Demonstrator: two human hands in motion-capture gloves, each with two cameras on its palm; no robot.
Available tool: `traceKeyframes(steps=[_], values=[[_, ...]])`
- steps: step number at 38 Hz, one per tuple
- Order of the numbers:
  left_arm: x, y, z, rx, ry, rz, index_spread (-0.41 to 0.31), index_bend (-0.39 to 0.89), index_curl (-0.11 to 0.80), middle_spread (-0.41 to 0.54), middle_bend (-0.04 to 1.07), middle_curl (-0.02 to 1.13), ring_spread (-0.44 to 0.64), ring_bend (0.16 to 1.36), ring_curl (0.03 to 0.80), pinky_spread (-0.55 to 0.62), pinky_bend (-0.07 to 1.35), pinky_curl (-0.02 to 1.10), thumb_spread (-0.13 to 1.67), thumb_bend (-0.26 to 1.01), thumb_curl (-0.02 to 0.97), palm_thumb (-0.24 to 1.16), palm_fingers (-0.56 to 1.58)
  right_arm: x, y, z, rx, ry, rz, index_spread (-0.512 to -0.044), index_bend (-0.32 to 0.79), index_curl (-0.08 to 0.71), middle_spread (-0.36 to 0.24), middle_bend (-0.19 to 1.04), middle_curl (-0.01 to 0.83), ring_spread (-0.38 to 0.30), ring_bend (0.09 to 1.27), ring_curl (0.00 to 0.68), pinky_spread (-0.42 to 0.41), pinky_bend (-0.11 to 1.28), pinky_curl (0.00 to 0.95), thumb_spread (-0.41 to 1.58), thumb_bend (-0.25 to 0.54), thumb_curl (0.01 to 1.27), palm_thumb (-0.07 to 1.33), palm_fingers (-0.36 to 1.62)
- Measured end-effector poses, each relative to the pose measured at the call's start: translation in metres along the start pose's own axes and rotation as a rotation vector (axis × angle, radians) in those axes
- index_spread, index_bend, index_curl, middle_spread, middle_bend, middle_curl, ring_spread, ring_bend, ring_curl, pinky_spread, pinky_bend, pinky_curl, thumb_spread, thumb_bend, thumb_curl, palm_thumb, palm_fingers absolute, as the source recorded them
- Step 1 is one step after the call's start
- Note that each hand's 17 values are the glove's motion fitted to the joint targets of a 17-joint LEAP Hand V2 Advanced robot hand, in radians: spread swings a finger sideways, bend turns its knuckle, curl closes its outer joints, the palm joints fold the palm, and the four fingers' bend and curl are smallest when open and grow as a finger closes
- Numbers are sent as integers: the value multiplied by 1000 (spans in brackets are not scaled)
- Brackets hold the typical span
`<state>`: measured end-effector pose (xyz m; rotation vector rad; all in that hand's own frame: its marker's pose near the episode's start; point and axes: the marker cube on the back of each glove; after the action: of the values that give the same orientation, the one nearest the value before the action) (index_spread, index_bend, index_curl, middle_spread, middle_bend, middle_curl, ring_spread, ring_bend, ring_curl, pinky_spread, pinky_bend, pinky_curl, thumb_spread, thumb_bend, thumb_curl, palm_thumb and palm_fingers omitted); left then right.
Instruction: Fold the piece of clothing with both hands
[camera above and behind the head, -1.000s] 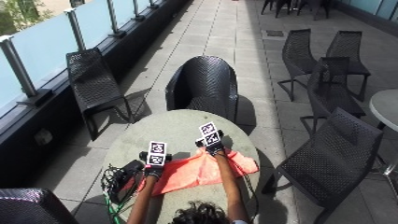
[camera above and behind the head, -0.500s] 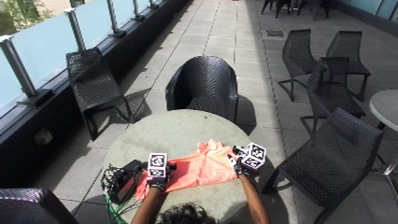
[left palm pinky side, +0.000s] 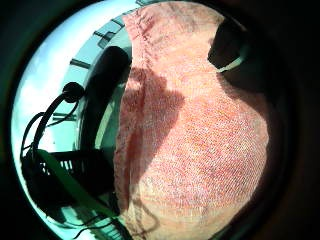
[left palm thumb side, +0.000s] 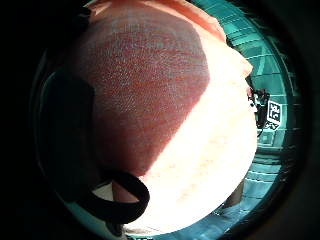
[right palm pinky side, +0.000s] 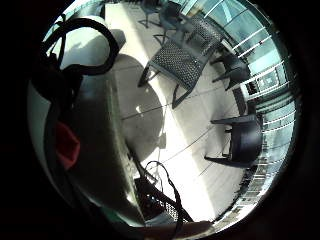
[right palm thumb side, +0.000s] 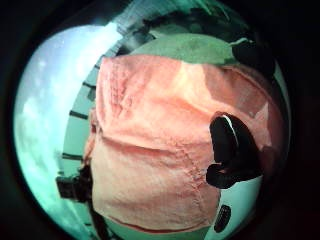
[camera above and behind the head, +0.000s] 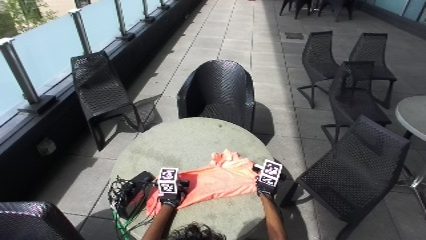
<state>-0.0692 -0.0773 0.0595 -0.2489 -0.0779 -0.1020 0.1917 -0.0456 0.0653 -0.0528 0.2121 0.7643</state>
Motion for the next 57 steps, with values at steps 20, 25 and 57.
traceKeyframes(steps=[20, 25, 57], values=[[-66, -45, -69, 345, 179, -72, 4, 81, 251, -5, 215, 383, 69, 625, 369, 125, 490, 456, 1539, 27, 197, 312, 445, -219, 55, -164, 89, -911, -494, -314, 97, 169, -225, 446, 477, -230, 891, 504, -271, 806, 477, 913, 73, 404, 1066, 1191], [-85, -21, -88, 392, 203, -119, 4, 89, 241, -12, 216, 389, 66, 626, 366, 117, 488, 454, 1547, 46, 213, 354, 450, -294, 103, -163, 122, -873, -680, -314, 98, 182, -227, 433, 477, -231, 872, 499, -278, 793, 475, 801, 28, 444, 1066, 1181], [-95, -7, -75, 453, 151, -144, 14, 93, 200, -17, 200, 405, 49, 634, 353, 104, 482, 445, 1581, 153, 289, 534, 461, -280, 208, -141, -580, -515, -1068, -310, -65, 110, -201, 362, 476, -235, 823, 502, -260, 843, 491, 730, -61, 560, 902, 844]])
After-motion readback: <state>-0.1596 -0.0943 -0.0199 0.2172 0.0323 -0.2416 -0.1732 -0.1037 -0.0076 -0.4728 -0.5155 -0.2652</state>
